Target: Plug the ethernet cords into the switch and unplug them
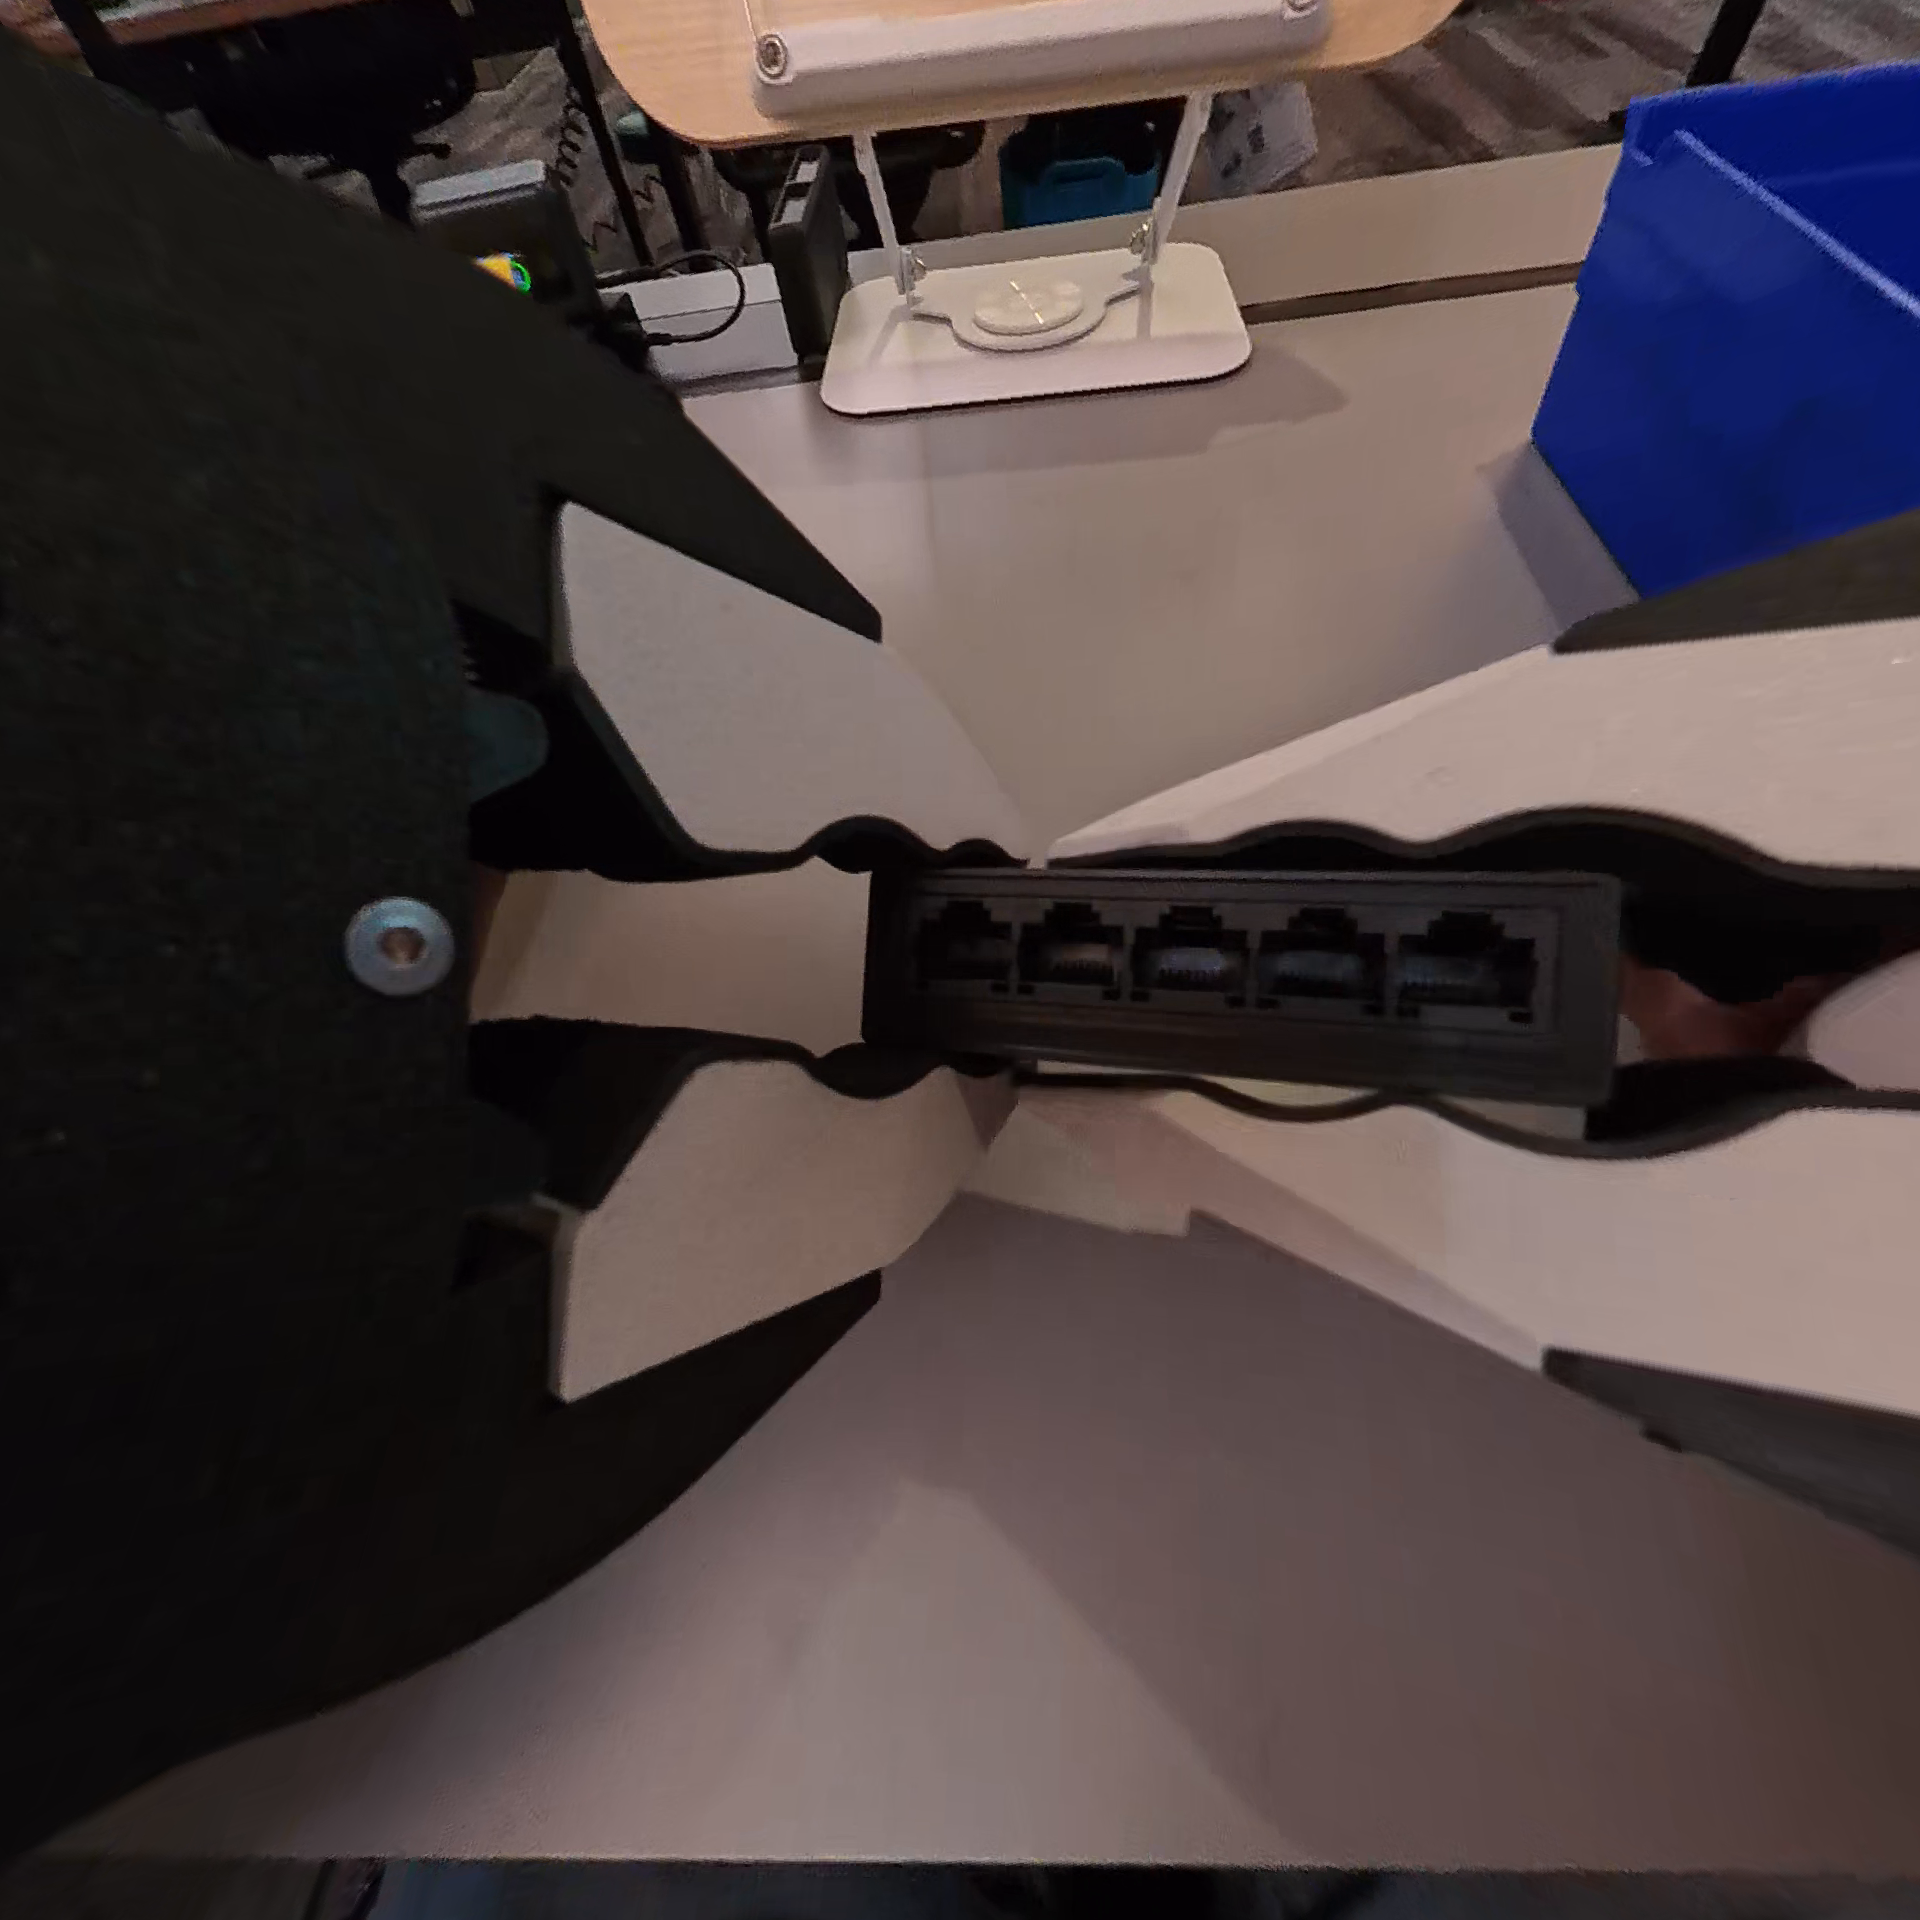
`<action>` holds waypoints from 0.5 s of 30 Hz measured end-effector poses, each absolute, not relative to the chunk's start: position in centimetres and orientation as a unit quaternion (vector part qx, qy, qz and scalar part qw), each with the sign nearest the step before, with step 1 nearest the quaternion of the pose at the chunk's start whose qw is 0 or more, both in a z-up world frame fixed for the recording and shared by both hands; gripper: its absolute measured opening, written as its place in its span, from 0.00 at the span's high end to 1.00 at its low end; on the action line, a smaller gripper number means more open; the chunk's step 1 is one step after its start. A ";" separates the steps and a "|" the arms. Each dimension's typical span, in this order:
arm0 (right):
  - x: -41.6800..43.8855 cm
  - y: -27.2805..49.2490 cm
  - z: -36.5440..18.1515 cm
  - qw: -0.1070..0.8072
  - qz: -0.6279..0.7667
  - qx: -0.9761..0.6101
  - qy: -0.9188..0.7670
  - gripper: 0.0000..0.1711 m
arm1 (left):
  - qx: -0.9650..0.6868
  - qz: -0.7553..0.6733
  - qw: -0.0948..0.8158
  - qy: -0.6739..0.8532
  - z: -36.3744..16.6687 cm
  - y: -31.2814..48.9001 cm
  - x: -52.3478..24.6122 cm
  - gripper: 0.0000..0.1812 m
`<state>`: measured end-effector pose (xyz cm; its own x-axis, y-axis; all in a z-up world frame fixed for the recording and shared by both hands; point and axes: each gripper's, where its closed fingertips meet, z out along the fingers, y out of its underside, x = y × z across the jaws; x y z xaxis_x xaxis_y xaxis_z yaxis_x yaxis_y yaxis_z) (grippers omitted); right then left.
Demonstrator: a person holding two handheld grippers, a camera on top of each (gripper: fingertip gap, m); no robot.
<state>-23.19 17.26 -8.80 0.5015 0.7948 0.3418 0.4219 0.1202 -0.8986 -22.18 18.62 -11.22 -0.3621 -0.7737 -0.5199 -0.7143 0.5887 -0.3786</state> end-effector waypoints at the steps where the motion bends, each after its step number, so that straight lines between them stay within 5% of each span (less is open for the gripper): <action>1: -23.2 17.5 -8.5 0.603 0.140 -0.624 -0.477 0.83 | -0.455 -0.035 0.343 0.821 -11.2 18.9 -22.2 0.84; 9: -20.0 26.7 -7.6 0.661 -0.094 -0.545 -0.507 0.84 | -0.667 -0.135 0.465 0.566 -3.9 21.9 -27.2 0.80; 15: -21.2 33.4 -9.6 0.683 -0.080 -0.524 -0.502 0.83 | -0.770 -0.401 0.385 0.312 -7.7 12.3 -30.7 0.82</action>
